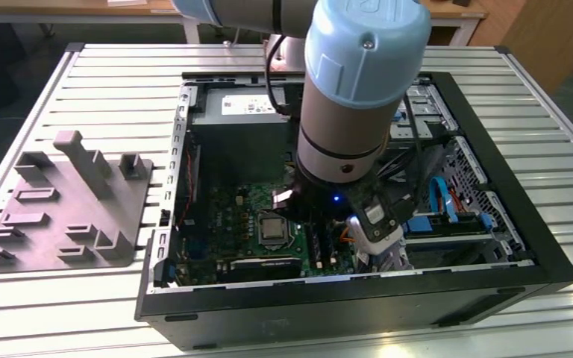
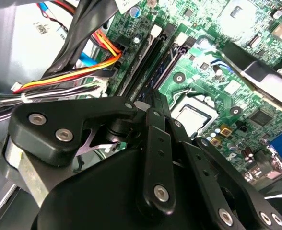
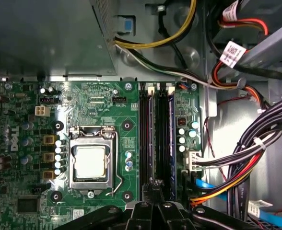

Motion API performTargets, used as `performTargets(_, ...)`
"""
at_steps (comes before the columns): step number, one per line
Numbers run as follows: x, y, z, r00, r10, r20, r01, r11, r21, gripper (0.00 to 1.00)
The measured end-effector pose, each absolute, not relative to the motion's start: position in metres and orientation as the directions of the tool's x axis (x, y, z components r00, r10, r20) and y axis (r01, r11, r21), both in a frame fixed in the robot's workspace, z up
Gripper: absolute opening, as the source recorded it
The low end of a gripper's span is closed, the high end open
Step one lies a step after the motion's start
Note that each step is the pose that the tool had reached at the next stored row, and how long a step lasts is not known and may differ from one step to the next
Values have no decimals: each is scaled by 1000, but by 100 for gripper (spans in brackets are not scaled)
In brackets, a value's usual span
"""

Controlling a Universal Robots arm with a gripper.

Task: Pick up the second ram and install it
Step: 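Press down the second ram until it locks into place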

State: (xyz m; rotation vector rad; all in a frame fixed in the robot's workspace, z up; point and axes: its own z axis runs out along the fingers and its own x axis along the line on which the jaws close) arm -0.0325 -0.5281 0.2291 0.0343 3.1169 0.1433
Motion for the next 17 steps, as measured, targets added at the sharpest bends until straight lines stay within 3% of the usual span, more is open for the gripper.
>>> performTargets(17, -32, -533, 221, -1000, 23, -15, 21, 996, 92, 10)
